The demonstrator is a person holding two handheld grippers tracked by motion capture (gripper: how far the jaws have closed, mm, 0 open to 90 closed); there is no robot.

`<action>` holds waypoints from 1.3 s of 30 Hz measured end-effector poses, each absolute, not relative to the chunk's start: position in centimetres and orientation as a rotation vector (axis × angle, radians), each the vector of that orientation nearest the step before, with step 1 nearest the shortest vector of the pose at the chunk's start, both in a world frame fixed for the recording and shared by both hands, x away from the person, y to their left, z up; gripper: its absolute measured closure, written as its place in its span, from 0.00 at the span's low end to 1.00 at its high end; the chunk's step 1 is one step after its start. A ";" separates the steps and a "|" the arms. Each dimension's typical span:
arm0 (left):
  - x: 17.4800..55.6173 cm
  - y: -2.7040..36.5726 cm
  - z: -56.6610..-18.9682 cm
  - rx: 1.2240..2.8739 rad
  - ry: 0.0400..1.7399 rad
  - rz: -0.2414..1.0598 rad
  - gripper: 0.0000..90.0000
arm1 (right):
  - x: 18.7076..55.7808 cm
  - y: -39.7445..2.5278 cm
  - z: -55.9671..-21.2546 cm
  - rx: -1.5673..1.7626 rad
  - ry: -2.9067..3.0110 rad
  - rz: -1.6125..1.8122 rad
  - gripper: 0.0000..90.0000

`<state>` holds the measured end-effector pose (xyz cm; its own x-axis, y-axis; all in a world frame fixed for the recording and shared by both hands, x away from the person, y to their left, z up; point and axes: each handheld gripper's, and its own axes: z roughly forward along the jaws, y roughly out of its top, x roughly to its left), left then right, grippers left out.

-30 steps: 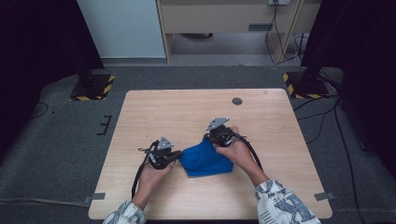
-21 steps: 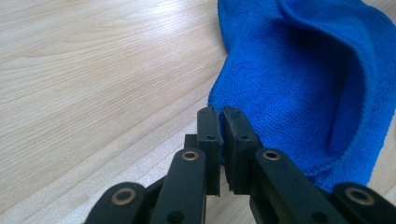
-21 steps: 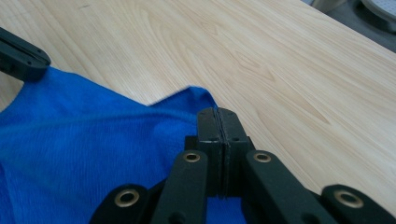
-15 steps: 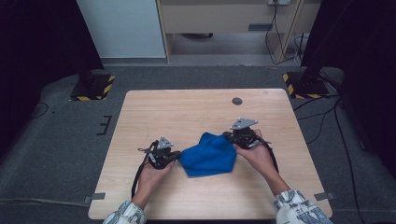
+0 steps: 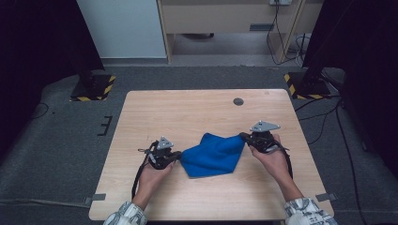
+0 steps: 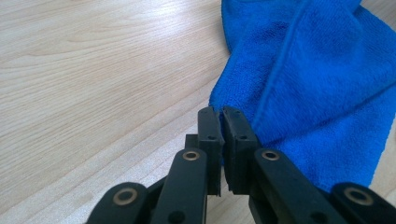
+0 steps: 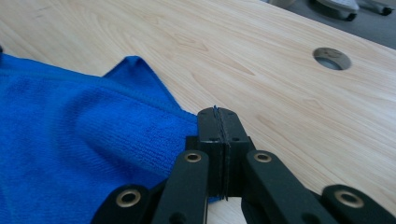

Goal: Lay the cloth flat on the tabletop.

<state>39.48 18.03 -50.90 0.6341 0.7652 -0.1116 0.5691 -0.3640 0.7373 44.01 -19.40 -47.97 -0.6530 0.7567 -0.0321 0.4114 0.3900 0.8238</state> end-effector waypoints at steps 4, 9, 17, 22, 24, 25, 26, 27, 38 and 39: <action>39.5 18.1 -50.8 2.071 1.039 0.319 0.96 | 44.0 -19.7 -47.9 1.023 2.235 1.158 1.00; 39.5 18.3 -50.6 2.045 1.042 0.315 0.96 | 44.0 -19.9 -47.8 1.023 2.227 1.154 1.00; 39.6 18.2 -49.4 2.038 1.014 0.322 0.96 | 43.7 -20.6 -47.0 1.038 2.204 1.192 1.00; 40.2 18.4 -48.1 2.010 1.020 0.320 0.96 | 43.2 -21.0 -46.0 1.038 2.178 1.232 1.00; 40.5 18.7 -47.3 1.986 1.027 0.316 0.96 | 43.0 -21.1 -45.8 1.046 2.167 1.246 1.00; 40.7 18.8 -47.0 1.972 1.030 0.314 0.96 | 42.9 -21.2 -45.6 1.046 2.165 1.253 1.00; 40.7 18.8 -47.0 1.972 1.030 0.314 0.96 | 42.9 -21.3 -45.5 1.052 2.163 1.268 1.00; 40.9 18.9 -46.6 1.966 1.030 0.314 0.96 | 42.8 -21.4 -45.3 1.055 2.154 1.278 1.00; 41.4 18.3 -42.8 1.954 0.996 0.377 0.96 | 41.6 -22.0 -42.7 1.028 2.112 1.319 1.00; 41.4 18.2 -42.6 1.949 0.995 0.383 0.96 | 41.4 -22.0 -42.4 1.023 2.111 1.323 1.00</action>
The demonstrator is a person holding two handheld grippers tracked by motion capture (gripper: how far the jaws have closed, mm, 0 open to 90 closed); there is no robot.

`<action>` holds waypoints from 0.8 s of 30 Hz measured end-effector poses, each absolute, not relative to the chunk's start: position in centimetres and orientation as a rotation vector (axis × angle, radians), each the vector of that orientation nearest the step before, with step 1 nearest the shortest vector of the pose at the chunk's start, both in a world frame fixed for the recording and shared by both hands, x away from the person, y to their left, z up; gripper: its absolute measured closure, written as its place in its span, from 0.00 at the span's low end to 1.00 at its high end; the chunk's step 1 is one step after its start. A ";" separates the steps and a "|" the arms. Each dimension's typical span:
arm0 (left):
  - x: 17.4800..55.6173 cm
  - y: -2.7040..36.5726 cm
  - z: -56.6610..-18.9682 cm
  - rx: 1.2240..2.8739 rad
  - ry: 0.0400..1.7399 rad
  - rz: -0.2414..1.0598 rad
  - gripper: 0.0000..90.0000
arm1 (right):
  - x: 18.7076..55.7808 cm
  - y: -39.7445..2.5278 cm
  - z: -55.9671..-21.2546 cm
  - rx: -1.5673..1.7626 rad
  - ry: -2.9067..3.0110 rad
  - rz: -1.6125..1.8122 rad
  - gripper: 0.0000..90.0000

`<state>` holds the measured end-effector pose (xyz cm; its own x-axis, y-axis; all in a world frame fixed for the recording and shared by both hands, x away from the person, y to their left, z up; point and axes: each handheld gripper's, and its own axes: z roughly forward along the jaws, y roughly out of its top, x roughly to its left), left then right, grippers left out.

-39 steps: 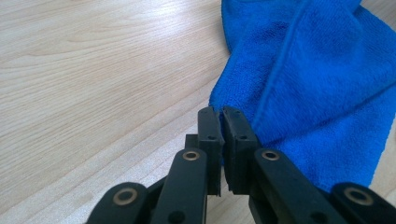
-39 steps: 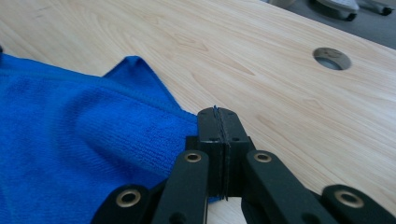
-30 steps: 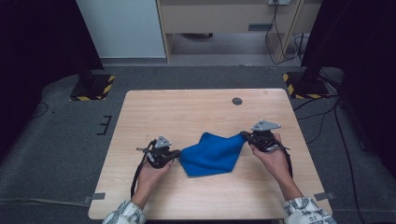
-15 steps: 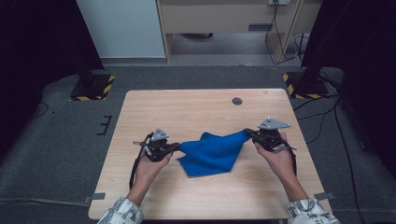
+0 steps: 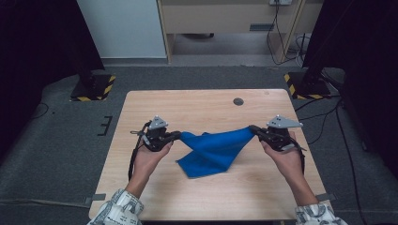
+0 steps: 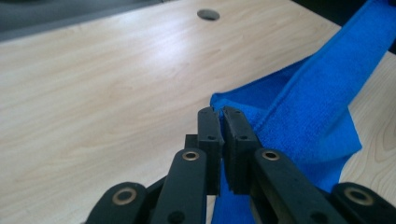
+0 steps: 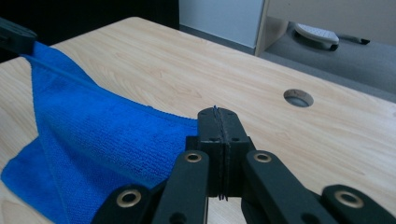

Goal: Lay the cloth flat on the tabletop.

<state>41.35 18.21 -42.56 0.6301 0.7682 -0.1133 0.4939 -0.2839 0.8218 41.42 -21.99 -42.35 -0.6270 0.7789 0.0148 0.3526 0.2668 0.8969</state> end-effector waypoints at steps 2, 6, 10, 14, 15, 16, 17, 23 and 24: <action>41.4 18.0 -42.0 1.942 0.994 0.393 0.96 | 41.2 -22.0 -41.5 1.010 2.102 1.326 1.00; 41.5 17.8 -41.4 1.940 0.997 0.399 0.96 | 41.1 -22.0 -40.7 0.994 2.095 1.323 1.00; 41.7 17.6 -40.6 1.945 0.989 0.412 0.96 | 41.1 -22.2 -39.9 0.988 2.085 1.325 1.00; 41.8 17.5 -40.3 1.936 0.990 0.416 0.96 | 41.2 -22.3 -39.7 0.989 2.079 1.335 1.00; 41.8 17.5 -40.3 1.938 0.990 0.416 0.96 | 41.3 -22.4 -39.6 0.993 2.075 1.335 1.00; 41.9 17.4 -40.3 1.933 0.992 0.418 0.96 | 41.3 -22.4 -39.6 0.993 2.075 1.335 1.00; 42.0 17.4 -40.2 1.932 0.994 0.418 0.96 | 41.3 -22.5 -39.5 0.994 2.076 1.331 1.00; 42.0 17.3 -39.7 1.922 0.993 0.423 0.96 | 41.4 -22.6 -39.1 0.994 2.062 1.336 1.00; 42.1 17.3 -39.6 1.922 0.995 0.423 0.96 | 41.5 -22.6 -38.9 0.998 2.057 1.334 1.00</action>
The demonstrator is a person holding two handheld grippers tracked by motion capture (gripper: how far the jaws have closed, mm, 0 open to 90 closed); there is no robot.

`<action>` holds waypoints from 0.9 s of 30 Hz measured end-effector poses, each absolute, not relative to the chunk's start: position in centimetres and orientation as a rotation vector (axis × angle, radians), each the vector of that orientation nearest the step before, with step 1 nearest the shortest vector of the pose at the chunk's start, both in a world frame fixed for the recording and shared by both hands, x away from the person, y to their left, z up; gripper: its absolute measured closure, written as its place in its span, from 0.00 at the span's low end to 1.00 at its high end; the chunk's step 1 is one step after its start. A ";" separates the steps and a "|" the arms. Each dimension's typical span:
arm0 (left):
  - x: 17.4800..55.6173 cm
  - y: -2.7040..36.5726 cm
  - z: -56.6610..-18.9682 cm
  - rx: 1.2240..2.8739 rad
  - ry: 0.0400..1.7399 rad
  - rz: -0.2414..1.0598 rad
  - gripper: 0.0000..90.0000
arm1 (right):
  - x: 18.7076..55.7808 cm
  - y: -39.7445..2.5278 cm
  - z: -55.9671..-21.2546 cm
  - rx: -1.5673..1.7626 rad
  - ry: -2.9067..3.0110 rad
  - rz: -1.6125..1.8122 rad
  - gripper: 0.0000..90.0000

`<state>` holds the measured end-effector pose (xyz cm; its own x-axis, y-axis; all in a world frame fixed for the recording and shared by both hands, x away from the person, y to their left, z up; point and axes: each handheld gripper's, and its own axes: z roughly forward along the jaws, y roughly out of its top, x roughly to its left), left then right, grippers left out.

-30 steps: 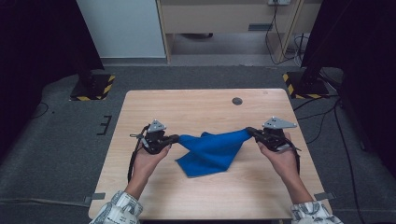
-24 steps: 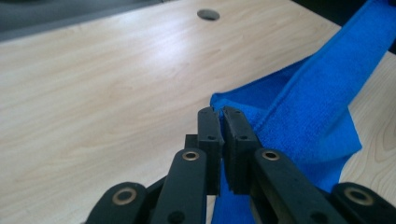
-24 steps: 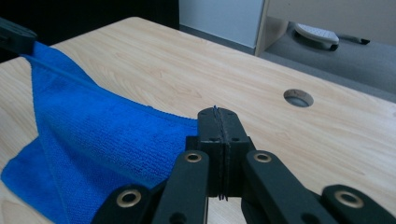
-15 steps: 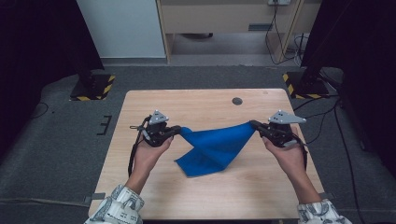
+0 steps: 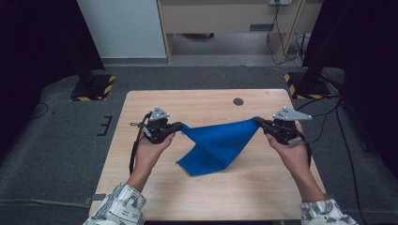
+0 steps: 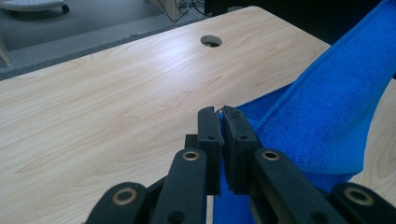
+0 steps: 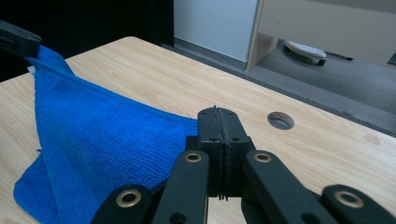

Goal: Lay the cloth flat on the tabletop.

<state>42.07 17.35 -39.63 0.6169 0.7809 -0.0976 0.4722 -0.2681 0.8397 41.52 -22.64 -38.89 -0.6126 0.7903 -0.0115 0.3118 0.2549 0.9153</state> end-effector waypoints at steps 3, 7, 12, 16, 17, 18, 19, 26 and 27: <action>42.2 17.3 -39.1 1.913 0.994 0.429 0.96 | 41.6 -22.7 -38.6 1.001 2.055 1.330 1.00; 42.0 17.2 -38.6 1.905 0.985 0.439 0.96 | 41.5 -22.8 -38.0 0.992 2.043 1.339 1.00; 41.9 17.2 -38.3 1.894 0.984 0.440 0.96 | 41.4 -22.9 -37.6 0.995 2.028 1.354 1.00; 41.5 17.4 -37.9 1.886 0.972 0.446 0.96 | 41.2 -23.0 -37.3 0.985 2.021 1.355 1.00; 41.4 17.4 -37.8 1.882 0.970 0.448 0.96 | 41.2 -23.0 -37.3 0.984 2.021 1.355 1.00; 41.4 17.4 -37.8 1.882 0.970 0.448 0.96 | 41.1 -23.0 -37.2 0.987 2.019 1.356 1.00; 41.4 17.4 -37.7 1.879 0.968 0.451 0.96 | 41.1 -23.0 -37.2 0.982 2.018 1.358 1.00; 40.8 17.6 -36.9 1.867 0.952 0.459 0.96 | 40.4 -23.3 -36.8 0.970 2.001 1.380 1.00; 40.7 17.6 -36.9 1.866 0.949 0.460 0.96 | 40.3 -23.3 -36.7 0.964 2.001 1.379 1.00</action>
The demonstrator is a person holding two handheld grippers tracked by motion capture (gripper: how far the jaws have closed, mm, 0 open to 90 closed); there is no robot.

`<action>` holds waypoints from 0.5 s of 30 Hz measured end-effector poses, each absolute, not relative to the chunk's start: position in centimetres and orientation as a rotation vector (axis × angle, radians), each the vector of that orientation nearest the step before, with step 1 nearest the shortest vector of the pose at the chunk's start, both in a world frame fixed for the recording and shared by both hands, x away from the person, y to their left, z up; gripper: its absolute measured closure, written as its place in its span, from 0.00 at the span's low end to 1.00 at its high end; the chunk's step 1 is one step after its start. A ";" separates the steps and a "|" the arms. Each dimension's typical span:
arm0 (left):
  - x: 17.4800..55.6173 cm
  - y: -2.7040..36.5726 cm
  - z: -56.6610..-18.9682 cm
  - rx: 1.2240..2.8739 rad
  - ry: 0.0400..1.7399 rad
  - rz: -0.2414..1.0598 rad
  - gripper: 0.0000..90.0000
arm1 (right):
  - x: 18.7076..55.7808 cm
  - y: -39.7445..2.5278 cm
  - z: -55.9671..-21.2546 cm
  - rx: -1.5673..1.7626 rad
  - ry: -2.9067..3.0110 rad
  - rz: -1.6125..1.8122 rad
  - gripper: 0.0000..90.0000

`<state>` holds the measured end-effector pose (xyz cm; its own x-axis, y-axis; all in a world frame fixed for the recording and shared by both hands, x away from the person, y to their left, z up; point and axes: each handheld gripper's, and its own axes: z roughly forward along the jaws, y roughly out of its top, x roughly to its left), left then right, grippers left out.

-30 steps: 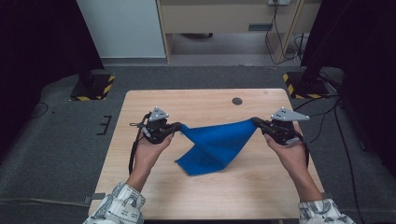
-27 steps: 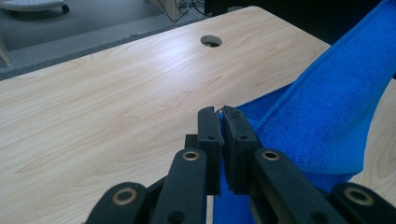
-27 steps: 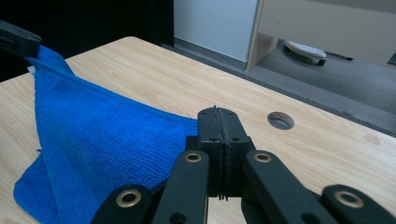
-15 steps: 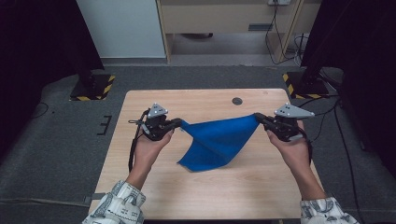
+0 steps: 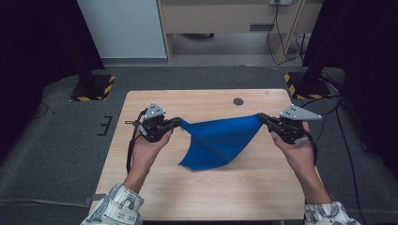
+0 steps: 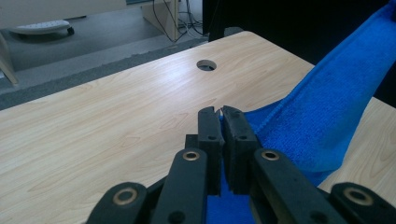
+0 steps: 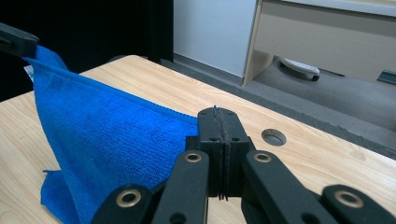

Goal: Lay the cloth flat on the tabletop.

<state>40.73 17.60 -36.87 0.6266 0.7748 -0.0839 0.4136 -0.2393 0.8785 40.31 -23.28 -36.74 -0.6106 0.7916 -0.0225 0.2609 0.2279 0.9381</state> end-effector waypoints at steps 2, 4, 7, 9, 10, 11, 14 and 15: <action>40.6 17.6 -36.7 1.862 0.944 0.463 0.96 | 40.2 -23.3 -36.7 0.961 2.001 1.380 1.00; 40.5 17.7 -36.6 1.861 0.942 0.463 0.96 | 40.0 -23.4 -36.5 0.959 1.997 1.384 1.00; 40.3 17.7 -36.5 1.862 0.937 0.460 0.96 | 39.8 -23.5 -36.4 0.957 1.992 1.390 1.00; 40.2 17.8 -36.4 1.866 0.933 0.460 0.96 | 39.7 -23.5 -36.3 0.954 1.990 1.392 1.00; 40.0 17.8 -36.4 1.866 0.929 0.461 0.96 | 39.6 -23.6 -36.2 0.949 1.988 1.394 1.00; 39.8 17.7 -36.3 1.867 0.924 0.464 0.96 | 39.3 -23.6 -36.0 0.944 1.984 1.396 1.00; 39.5 17.7 -36.0 1.862 0.916 0.463 0.96 | 38.8 -23.7 -35.7 0.933 1.977 1.406 1.00; 39.4 17.8 -36.0 1.859 0.913 0.463 0.96 | 38.7 -23.7 -35.6 0.935 1.976 1.415 1.00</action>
<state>39.38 17.76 -35.95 0.6455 0.7600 -0.0756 0.3886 -0.2416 0.8891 38.65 -23.71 -35.62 -0.6195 0.7846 -0.0260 0.2280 0.2115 0.9504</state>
